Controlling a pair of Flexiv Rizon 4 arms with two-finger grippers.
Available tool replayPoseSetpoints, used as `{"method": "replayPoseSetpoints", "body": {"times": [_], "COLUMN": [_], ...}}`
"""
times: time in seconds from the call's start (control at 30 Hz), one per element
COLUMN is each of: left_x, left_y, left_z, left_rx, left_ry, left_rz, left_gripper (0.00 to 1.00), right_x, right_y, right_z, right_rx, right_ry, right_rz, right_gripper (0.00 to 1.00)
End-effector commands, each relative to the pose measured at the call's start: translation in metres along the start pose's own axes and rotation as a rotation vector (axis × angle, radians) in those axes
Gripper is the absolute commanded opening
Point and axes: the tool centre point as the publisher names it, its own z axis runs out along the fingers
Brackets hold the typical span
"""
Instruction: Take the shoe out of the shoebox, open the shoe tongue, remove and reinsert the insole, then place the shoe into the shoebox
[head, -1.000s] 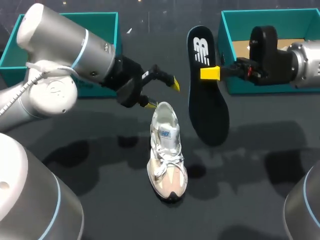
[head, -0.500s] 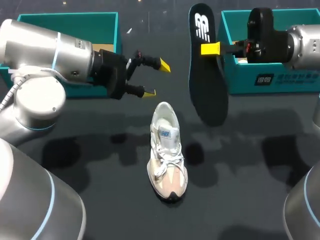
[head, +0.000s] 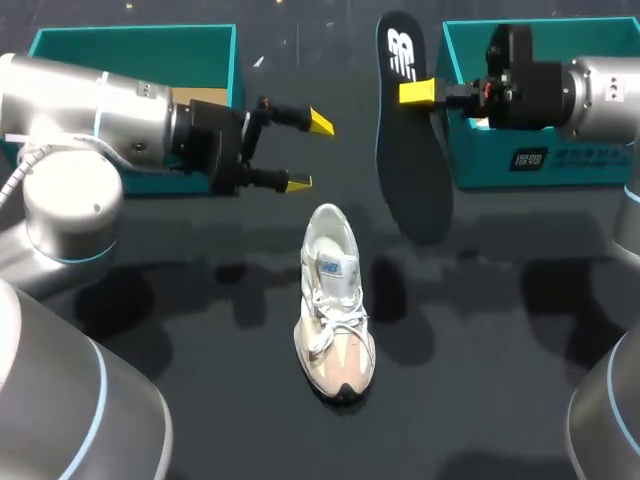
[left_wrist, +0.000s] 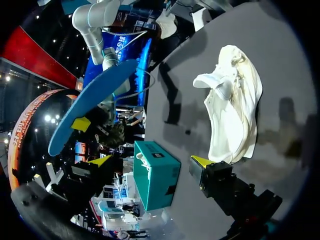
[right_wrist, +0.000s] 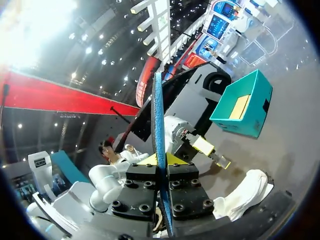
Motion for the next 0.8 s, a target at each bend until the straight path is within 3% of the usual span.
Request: {"method": "replayPoseSetpoints", "body": {"times": [0.03, 0.07, 0.53, 0.8], "left_x": [-0.004, -0.004, -0.007, -0.022], "left_y": [-0.001, -0.001, -0.005, -0.016], "left_z": [-0.004, -0.004, -0.001, 0.0], "left_rx": [0.02, 0.02, 0.02, 0.018], "left_ry": [-0.058, -0.058, -0.09, -0.149], "left_rz": [-0.009, -0.009, -0.018, -0.009], "left_gripper": [1.0, 1.0, 1.0, 1.0], "right_x": [-0.011, -0.013, -0.013, -0.052], "right_y": [-0.002, -0.001, -0.001, 0.014], "right_z": [0.002, -0.001, -0.001, 0.012], "right_rx": [-0.063, -0.051, -0.051, -0.043], "right_ry": [-0.07, -0.139, -0.139, -0.181], "right_rz": [0.084, 0.104, 0.104, 0.289], "right_gripper": [0.0, 0.0, 0.0, 0.0]}}
